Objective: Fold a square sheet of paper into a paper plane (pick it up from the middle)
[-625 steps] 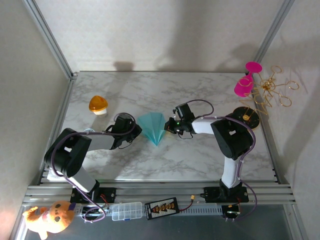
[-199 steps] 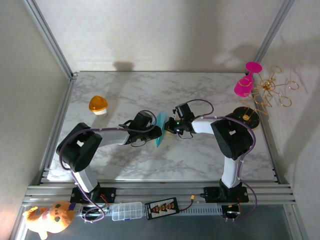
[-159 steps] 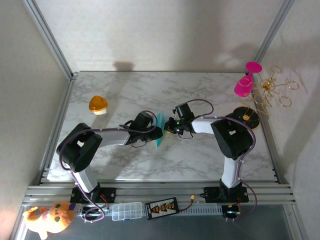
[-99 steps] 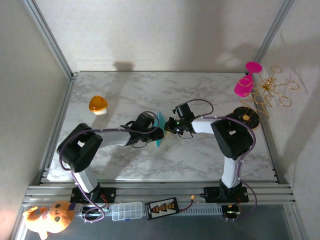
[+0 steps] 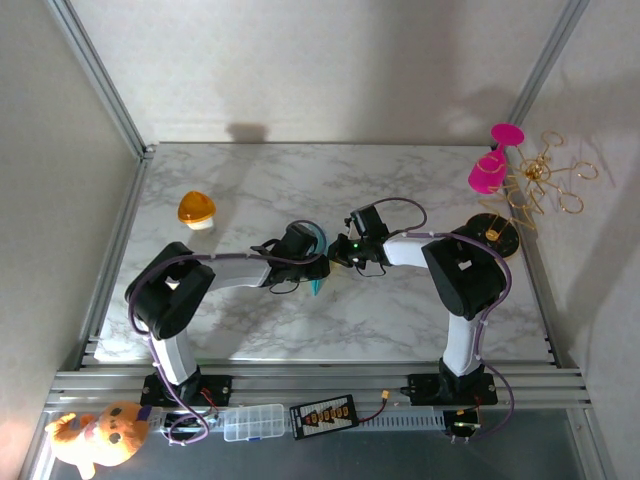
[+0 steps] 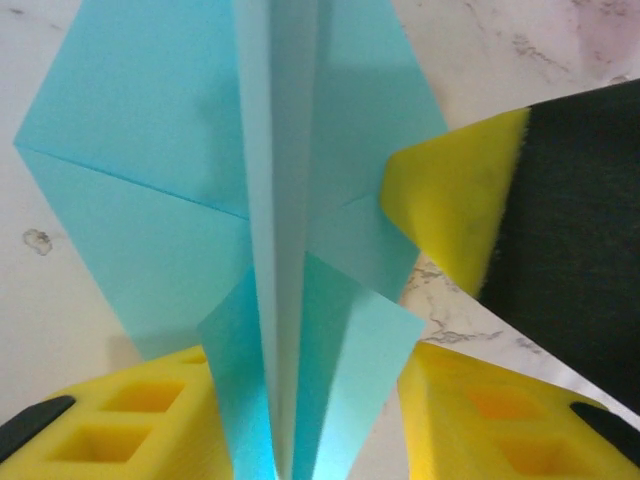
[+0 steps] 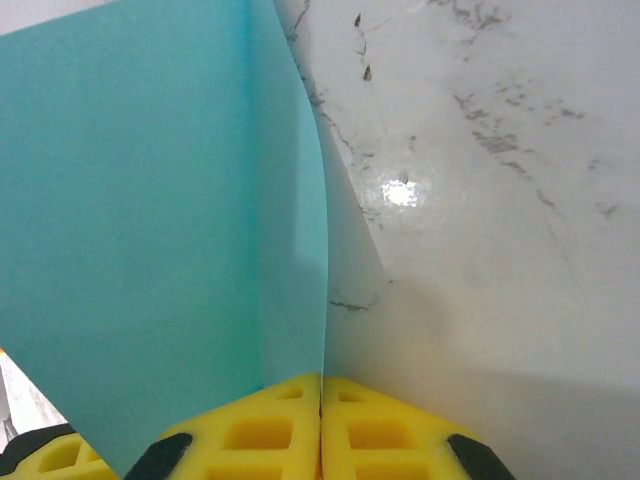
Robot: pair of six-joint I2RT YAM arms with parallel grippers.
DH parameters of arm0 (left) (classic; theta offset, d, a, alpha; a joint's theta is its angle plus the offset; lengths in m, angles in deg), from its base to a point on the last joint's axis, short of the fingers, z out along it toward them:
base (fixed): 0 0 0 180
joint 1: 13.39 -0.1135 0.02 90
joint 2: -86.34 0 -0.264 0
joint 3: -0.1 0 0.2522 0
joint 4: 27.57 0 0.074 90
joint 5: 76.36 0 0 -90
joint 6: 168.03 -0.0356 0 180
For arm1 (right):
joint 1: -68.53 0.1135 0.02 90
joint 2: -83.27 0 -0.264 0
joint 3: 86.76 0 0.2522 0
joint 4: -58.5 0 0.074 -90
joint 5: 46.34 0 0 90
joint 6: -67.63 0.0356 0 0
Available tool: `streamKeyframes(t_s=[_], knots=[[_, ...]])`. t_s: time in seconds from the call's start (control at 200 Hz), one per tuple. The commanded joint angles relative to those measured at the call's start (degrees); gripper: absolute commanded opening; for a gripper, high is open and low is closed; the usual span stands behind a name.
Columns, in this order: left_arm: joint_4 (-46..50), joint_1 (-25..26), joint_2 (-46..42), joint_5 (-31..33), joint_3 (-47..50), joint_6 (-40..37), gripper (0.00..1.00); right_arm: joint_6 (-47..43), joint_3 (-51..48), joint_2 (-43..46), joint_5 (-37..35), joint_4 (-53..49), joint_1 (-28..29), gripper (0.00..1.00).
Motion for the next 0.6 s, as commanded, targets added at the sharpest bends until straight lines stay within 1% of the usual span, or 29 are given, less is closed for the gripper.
streamKeyframes(t_s=[0.0, 0.125, 0.386, 0.596], knots=[[2.73, 0.94, 0.79, 3.75, -2.04, -1.94, 0.44, -0.60, 1.17, 0.87, 1.46, -0.94, -0.21, 0.09], [3.34, 1.21, 0.73, 4.91, -2.41, -2.48, 0.43, -0.50, 1.06, 1.35, 1.81, -0.68, -0.23, 0.11], [4.48, 1.30, 0.94, 7.23, -3.15, -2.48, 0.38, -0.51, 1.29, 1.85, 1.58, -1.09, -0.29, 0.15], [5.98, 1.38, 1.24, 8.95, -4.05, -2.09, 0.29, -0.28, 1.30, 1.95, 1.17, -1.37, -0.31, 0.16]])
